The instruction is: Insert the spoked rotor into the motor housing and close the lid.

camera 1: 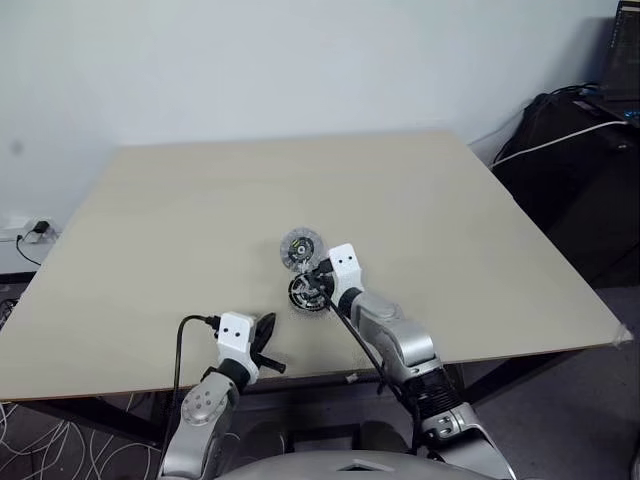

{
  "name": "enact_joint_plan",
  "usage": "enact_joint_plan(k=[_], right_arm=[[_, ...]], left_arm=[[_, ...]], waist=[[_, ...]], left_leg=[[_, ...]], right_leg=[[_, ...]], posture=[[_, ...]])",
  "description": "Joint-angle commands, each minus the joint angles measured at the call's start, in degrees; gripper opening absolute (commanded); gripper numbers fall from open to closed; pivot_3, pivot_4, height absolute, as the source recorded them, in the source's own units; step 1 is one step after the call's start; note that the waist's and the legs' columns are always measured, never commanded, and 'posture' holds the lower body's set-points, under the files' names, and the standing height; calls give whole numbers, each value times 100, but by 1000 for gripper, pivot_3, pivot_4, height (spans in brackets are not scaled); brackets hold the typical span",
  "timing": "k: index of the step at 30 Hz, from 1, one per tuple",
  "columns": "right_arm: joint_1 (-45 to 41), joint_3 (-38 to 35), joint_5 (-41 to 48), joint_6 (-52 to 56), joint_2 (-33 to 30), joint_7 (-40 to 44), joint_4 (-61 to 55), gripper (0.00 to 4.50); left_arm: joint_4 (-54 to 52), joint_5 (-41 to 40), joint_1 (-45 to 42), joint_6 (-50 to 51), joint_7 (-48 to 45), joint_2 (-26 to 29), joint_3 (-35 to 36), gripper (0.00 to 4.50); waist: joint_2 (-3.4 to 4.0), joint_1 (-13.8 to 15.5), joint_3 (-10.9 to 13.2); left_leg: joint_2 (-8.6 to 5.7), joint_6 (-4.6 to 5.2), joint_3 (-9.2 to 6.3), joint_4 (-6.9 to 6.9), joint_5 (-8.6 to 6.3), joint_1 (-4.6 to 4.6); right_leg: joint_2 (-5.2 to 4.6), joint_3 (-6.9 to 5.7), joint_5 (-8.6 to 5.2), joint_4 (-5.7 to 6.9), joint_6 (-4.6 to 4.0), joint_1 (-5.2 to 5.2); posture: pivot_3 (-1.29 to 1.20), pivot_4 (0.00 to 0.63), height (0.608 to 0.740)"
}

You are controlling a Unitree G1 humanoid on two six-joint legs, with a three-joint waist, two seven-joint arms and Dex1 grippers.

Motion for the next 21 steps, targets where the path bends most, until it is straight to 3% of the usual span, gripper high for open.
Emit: enact_joint_plan(k=[1,7,13,21], right_arm=[[-131,165,-56,-145,41,199,-176,40],[-244,364,-162,-231,143,353,0,40],[-418,508,-773,562,28,-194,887,40],[-348,186,-210,329,245,312,131,40]], left_arm=[[-182,-32,-61,-26,-49,9,-18,0],[-195,-37,-19,-35,-20,-19,-16,0],[-203,-26,7,-59,16,-53,-20,0],[-201,-51,23,-75,13,-63,-11,0]], waist=[[0,-16,0],[-1,-43,0],[5,-50,-10],[2,-48,-21]], left_leg=[[0,0,0,0,0,0],[0,0,0,1,0,0],[-2,-3,-1,1,1,0],[-2,-3,-4,4,1,1]], right_leg=[[0,0,0,0,0,0],[-1,0,0,0,0,0],[-1,0,2,2,-3,1],[-2,-1,2,1,-1,5]], posture=[[0,0,740],[0,0,740],[0,0,740],[0,0,740]])
